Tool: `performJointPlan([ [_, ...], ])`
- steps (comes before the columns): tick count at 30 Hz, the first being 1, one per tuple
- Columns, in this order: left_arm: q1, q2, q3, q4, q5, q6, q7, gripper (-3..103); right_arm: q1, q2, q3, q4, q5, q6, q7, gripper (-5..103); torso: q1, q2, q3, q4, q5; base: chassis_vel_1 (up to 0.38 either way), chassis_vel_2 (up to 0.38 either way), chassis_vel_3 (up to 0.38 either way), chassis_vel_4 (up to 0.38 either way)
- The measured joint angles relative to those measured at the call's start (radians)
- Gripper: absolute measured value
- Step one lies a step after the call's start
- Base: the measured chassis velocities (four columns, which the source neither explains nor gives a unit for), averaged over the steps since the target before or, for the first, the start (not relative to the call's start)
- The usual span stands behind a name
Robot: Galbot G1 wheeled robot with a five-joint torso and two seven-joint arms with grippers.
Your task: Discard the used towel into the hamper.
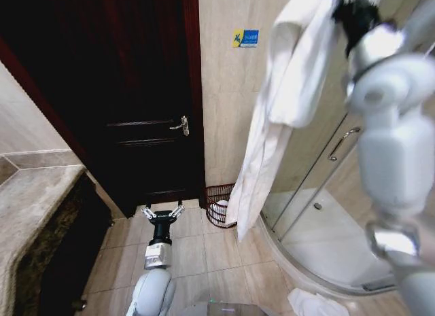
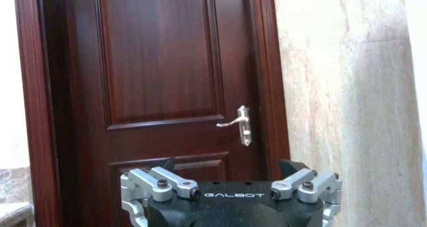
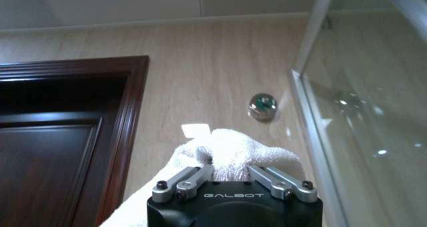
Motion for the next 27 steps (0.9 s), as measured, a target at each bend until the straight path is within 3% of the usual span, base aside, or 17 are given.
performJointPlan([
  [3, -0.004, -0.002, -0.002, -0.003, -0.001, -0.002, -0.001, 100, 0.115, 0.058, -0.084, -0.134, -0.010, 0.020, 0.011, 7, 0.000, 0.000, 0.000, 0.0000, 0.0008, 0.000, 0.000, 0.000, 0.000],
  [10, 0.006, -0.007, 0.011, -0.012, 0.021, -0.009, -0.002, 100, 0.213, 0.145, -0.127, -0.324, -0.082, 0.061, -0.040, 7, 0.000, 0.000, 0.000, 0.0004, 0.0008, 0.000, 0.000, 0.000, 0.000],
  [15, 0.008, -0.006, 0.007, -0.023, 0.023, -0.015, -0.001, 100, 0.223, 0.169, -0.141, -0.379, -0.139, 0.086, -0.074, 7, 0.000, 0.000, 0.000, -0.0003, 0.0003, 0.000, 0.000, 0.000, 0.000],
  [20, 0.022, -0.001, 0.002, -0.040, 0.025, -0.015, 0.001, 100, 0.188, 0.231, -0.132, -0.428, -0.164, 0.099, -0.063, 7, 0.000, 0.000, 0.000, 0.0004, 0.0004, 0.000, 0.000, 0.000, 0.000],
  [27, 0.028, 0.010, -0.003, -0.057, 0.022, -0.018, 0.010, 100, 0.146, 0.256, -0.132, -0.448, -0.189, 0.124, -0.064, 7, 0.000, 0.000, 0.000, 0.0003, 0.0006, 0.000, 0.000, 0.000, 0.000],
])
